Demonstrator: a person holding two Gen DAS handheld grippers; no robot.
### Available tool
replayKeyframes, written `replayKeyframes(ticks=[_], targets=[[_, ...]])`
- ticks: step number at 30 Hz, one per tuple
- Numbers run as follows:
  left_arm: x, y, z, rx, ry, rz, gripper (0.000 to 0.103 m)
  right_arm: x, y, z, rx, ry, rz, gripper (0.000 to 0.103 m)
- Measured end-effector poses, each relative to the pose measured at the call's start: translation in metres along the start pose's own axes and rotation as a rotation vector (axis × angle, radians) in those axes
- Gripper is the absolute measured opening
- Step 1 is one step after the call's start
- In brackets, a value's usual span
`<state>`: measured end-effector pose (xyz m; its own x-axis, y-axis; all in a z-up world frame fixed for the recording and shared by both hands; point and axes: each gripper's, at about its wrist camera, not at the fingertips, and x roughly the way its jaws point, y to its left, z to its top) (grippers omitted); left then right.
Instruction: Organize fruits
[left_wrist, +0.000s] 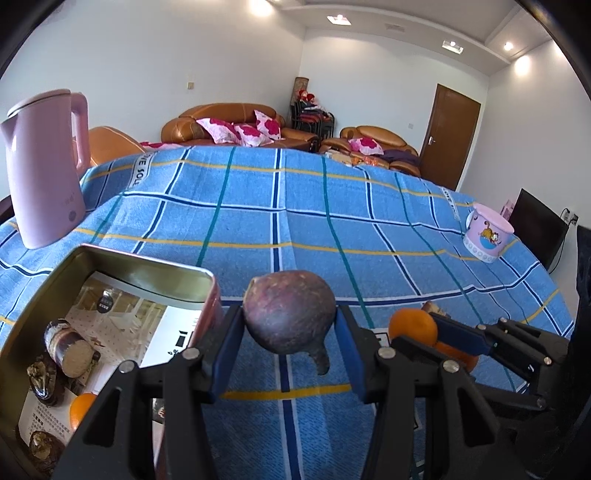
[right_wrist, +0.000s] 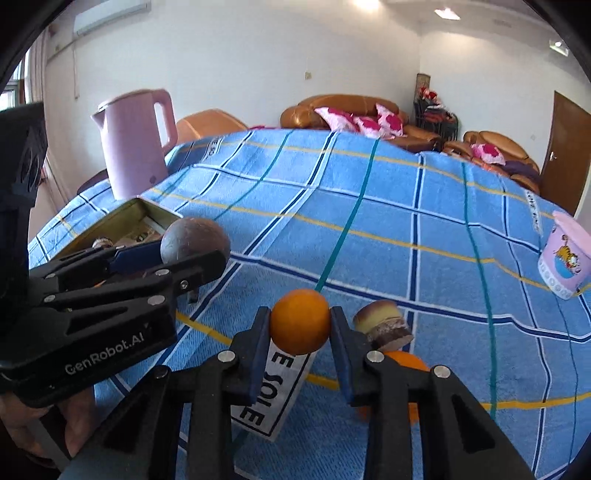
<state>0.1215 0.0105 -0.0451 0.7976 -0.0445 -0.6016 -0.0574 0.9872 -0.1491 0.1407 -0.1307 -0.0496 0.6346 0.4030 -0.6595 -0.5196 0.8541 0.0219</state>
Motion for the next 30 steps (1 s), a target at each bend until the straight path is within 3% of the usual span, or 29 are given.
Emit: replayKeyframes(ticks=[30], targets=[[-0.026, -0.01, -0.004, 0.058, -0.147, 0.029, 0.052, -0.035, 0.0, -0.005, 0.011, -0.192, -0.013, 0.034]])
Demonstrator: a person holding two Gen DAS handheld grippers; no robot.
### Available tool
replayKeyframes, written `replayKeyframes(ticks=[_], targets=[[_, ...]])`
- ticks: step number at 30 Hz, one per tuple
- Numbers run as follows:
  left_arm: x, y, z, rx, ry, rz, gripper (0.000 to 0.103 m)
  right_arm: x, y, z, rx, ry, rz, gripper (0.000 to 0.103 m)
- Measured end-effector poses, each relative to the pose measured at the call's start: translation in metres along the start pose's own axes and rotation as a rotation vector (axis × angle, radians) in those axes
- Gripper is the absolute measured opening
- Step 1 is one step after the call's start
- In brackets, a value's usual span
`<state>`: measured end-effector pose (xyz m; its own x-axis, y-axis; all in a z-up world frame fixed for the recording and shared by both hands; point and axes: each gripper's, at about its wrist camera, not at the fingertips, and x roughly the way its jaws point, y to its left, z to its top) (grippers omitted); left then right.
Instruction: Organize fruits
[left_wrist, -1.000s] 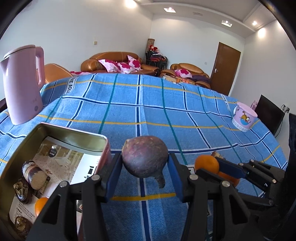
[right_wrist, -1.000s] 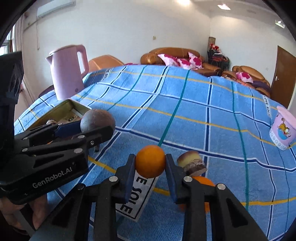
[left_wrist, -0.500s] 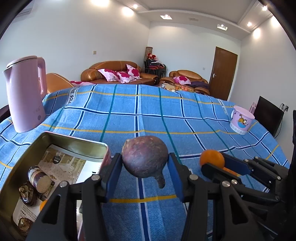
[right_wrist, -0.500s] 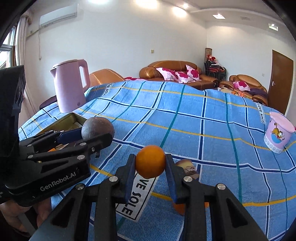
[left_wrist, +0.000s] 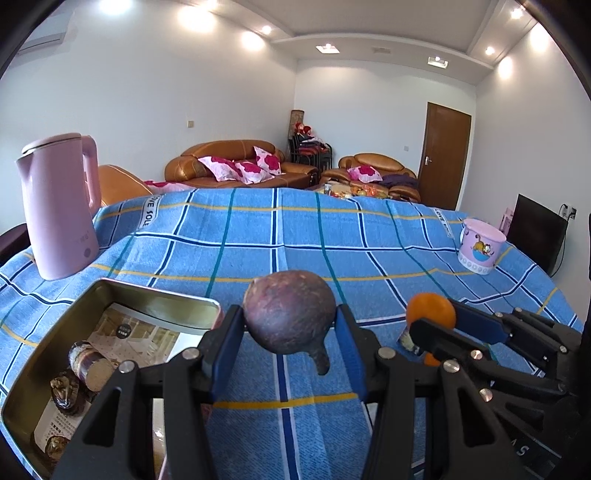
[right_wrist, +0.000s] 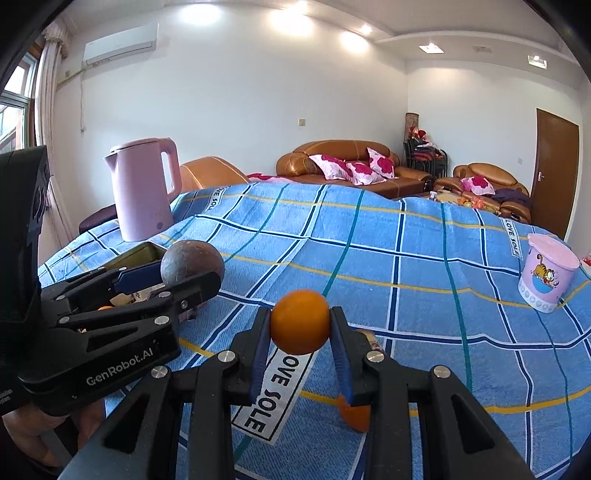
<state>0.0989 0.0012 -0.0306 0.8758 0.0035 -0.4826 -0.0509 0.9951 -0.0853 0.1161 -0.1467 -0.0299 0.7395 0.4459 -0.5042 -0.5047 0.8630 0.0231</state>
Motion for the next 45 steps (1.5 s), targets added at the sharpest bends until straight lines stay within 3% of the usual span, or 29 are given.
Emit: replayKeyframes(ticks=[45], targets=[[-0.033, -0.013, -0.004, 0.06, -0.176, 0.08, 0.052, -0.031, -0.001, -0.003, 0.009, -0.166, -0.039, 0.034]])
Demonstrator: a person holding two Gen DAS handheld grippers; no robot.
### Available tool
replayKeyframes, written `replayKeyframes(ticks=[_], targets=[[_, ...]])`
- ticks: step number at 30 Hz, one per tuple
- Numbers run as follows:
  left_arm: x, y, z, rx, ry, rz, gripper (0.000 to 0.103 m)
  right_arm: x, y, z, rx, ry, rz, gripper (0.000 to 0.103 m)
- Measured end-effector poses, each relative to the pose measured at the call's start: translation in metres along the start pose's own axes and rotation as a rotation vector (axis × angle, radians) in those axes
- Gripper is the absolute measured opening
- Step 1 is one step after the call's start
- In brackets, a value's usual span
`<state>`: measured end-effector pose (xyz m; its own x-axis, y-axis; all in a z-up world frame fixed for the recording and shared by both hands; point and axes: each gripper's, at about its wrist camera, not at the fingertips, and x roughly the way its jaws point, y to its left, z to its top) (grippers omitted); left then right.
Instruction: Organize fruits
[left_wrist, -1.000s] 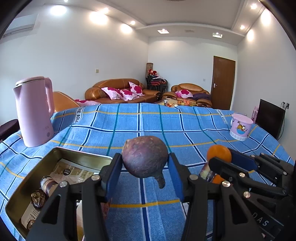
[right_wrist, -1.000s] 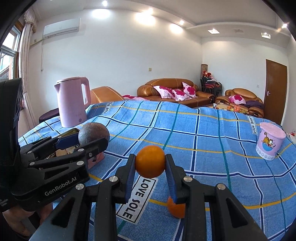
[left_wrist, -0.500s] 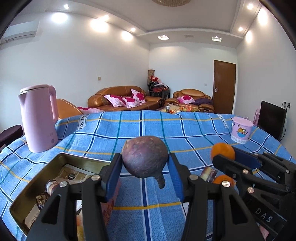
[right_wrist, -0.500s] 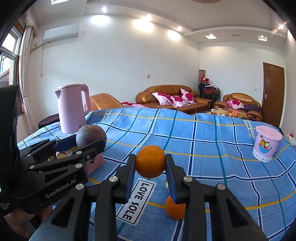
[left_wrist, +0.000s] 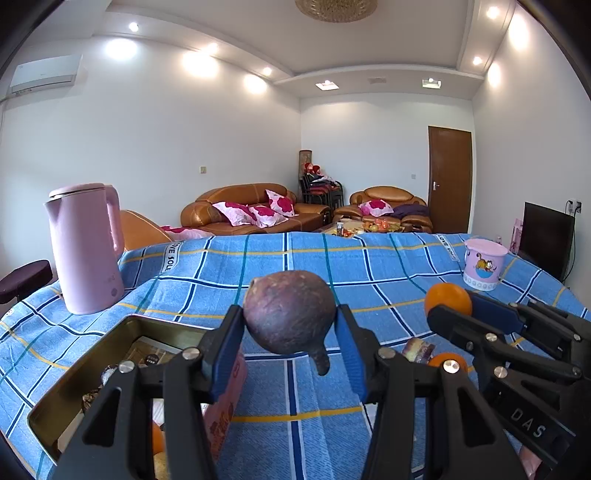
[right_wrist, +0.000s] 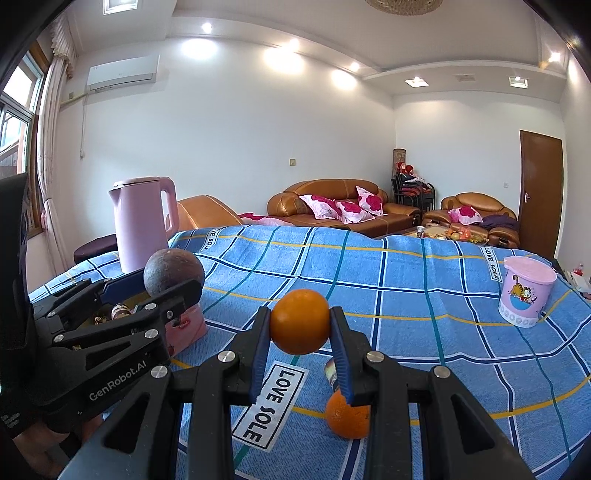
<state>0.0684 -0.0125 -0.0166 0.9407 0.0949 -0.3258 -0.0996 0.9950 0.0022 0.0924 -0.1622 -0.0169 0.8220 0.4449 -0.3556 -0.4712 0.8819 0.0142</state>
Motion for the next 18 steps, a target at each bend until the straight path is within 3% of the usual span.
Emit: replayKeyframes(ticks=[11, 18], targets=[[-0.008, 0.011, -0.003, -0.008, 0.026, 0.0, 0.052, -0.004, 0.014, 0.009, 0.003, -0.002, 0.035, 0.034], [-0.023, 0.029, -0.001, -0.018, 0.039, 0.014, 0.052, -0.01, 0.039, 0.023, -0.002, -0.013, 0.102, 0.034]])
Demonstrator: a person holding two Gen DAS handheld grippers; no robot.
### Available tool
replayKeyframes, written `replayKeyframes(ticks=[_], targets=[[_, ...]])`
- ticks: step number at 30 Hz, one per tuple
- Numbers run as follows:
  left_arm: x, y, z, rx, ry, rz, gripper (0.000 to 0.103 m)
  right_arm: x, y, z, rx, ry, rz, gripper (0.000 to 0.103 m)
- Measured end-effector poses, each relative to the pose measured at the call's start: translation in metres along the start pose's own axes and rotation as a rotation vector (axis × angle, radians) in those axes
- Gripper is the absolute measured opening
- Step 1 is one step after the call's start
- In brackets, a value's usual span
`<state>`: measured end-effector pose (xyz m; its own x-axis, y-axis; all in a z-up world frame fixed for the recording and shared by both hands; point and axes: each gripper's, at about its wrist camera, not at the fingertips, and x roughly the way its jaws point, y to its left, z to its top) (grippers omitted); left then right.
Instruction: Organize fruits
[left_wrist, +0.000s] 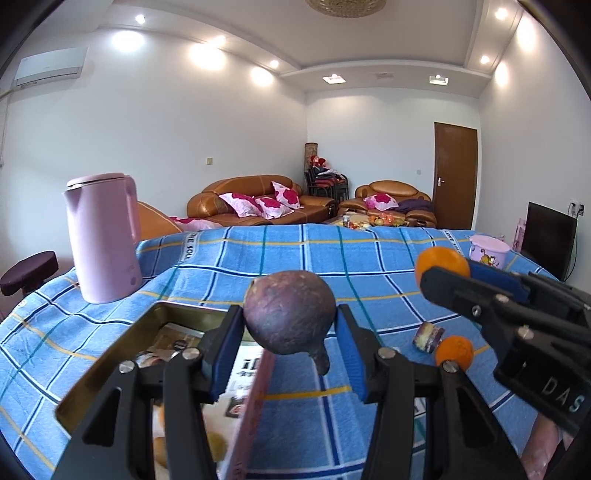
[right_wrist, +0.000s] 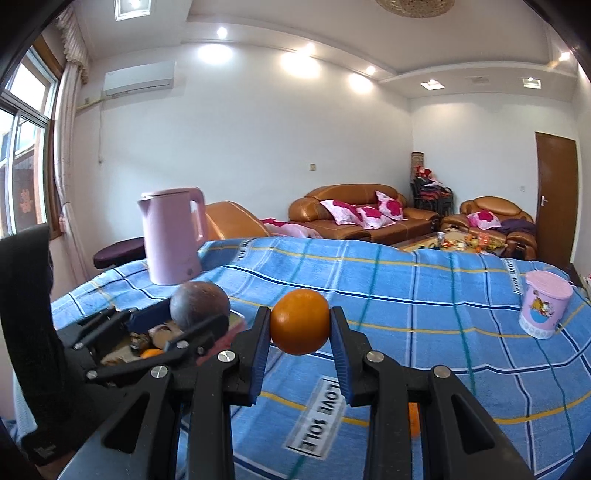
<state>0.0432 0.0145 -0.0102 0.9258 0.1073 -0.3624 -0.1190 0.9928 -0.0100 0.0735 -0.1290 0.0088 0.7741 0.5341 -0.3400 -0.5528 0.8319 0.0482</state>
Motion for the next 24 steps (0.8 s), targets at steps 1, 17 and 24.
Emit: replayKeyframes(ticks=[1, 17, 24], targets=[[-0.002, 0.003, 0.0, 0.0, 0.006, 0.004, 0.052, 0.0, 0.004, 0.002, 0.004, 0.0, 0.013, 0.034], [-0.014, 0.09, -0.003, -0.053, 0.092, 0.123, 0.052, 0.024, 0.063, 0.02, -0.002, 0.052, 0.157, 0.034], [-0.007, 0.118, -0.009, -0.078, 0.138, 0.169, 0.052, 0.045, 0.082, 0.015, -0.025, 0.094, 0.186, 0.034]])
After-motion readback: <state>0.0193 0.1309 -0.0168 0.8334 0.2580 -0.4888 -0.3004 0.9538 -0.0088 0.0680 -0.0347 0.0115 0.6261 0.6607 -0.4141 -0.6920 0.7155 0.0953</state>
